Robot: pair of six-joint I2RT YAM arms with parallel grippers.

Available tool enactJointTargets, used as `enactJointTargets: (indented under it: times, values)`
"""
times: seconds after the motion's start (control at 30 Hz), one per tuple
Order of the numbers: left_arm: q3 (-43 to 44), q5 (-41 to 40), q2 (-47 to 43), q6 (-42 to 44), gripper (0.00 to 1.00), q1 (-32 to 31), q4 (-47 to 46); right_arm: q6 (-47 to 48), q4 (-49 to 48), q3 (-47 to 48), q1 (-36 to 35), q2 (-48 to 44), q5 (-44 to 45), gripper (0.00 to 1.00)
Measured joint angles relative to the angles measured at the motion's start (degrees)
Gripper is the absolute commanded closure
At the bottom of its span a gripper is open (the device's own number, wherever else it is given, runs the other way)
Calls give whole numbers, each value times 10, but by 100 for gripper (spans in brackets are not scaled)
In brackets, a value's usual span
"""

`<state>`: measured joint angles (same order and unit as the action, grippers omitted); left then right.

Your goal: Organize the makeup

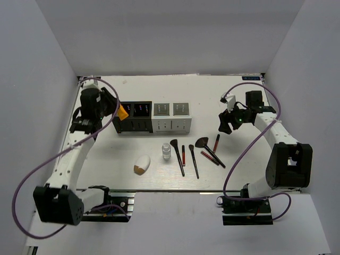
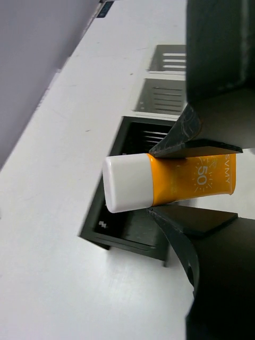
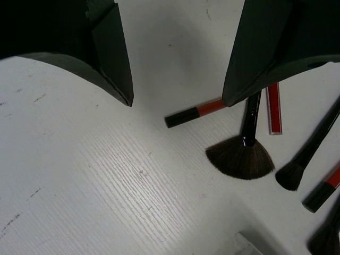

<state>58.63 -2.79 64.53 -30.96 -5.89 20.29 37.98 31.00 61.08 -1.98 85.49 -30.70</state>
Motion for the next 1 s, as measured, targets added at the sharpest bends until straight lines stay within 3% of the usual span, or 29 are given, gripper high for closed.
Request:
enactJointTargets:
  times: [0.37,0.67,0.87,1.0]
  values:
    - [35,-70,141,55,73,0,-104,-1,-2,-1,0,0,-6,27]
    - [33,-97,176,68,72,-4,-166,-3,-11,-1,0,0,-6,26]
    - [-12,-104,177,72,71,-7,-211,-3,-11,-1,0,0,-6,26]
    - [-54,-108,177,81,64,-15,-240,-3,-11,-1,0,0,-5,27]
